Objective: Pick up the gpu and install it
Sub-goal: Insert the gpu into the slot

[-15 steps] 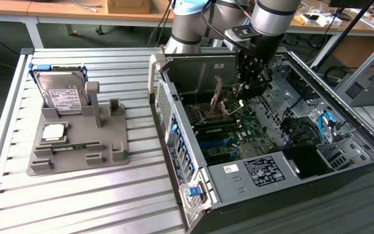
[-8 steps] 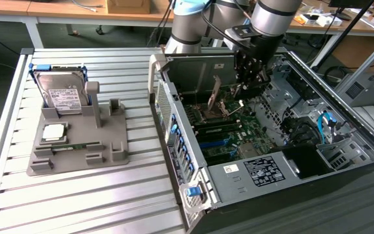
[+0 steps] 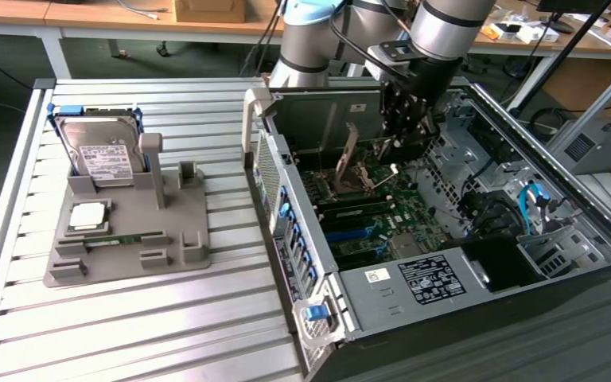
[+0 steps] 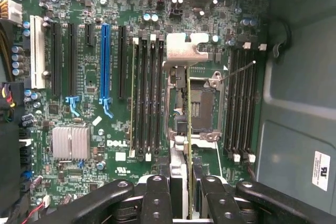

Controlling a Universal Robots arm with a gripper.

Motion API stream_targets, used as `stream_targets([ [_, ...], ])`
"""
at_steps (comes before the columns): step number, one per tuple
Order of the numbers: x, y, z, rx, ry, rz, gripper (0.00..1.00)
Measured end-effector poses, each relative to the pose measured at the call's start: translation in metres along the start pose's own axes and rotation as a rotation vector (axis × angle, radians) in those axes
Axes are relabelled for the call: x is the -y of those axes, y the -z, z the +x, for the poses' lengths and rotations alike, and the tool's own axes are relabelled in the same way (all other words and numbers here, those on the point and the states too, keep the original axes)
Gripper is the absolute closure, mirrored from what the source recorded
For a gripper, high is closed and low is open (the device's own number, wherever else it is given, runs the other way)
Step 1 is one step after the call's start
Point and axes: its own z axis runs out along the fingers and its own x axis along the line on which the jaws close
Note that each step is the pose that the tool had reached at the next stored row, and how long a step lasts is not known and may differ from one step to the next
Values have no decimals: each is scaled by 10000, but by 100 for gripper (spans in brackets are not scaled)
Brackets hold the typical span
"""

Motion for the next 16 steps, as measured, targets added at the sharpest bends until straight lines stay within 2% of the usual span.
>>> stream_targets([
  [3,-29,12,98,-2,-1,11,73],
  [7,-146,29,191,40,0,30,73],
  [9,-161,32,262,58,-1,31,73],
  [11,-162,31,280,67,-2,27,73],
  [16,-162,27,281,75,-8,-131,73],
])
